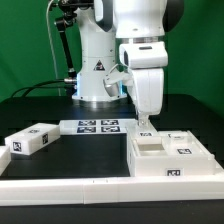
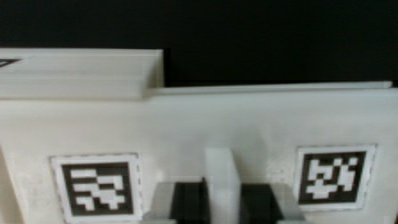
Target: Assemble cabinet
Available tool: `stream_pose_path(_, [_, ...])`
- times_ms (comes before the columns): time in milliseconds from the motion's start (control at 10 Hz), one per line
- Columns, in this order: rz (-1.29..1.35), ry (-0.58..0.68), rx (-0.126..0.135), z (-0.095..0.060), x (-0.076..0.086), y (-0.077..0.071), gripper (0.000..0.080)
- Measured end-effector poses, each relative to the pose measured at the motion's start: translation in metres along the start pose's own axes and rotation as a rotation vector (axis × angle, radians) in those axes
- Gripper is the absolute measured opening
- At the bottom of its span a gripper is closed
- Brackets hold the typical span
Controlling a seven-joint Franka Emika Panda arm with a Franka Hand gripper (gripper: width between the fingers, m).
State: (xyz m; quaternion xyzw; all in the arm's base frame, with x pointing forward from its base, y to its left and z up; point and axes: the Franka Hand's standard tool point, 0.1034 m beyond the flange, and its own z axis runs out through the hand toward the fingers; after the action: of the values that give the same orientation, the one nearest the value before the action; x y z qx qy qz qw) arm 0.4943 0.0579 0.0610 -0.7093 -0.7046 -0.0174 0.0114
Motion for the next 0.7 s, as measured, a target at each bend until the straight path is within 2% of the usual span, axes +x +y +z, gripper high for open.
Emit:
stream_pose_path(200, [0.032, 0.0, -0.001, 0.0, 0.002, 0.0, 0.007])
stream_pose_path(400, [0.044, -0.004, 0.012, -0.003, 0.005, 0.021, 0.007])
stream_pose_path(700, [0.057, 0.006, 0.013, -0.001, 0.005, 0.05, 0.007])
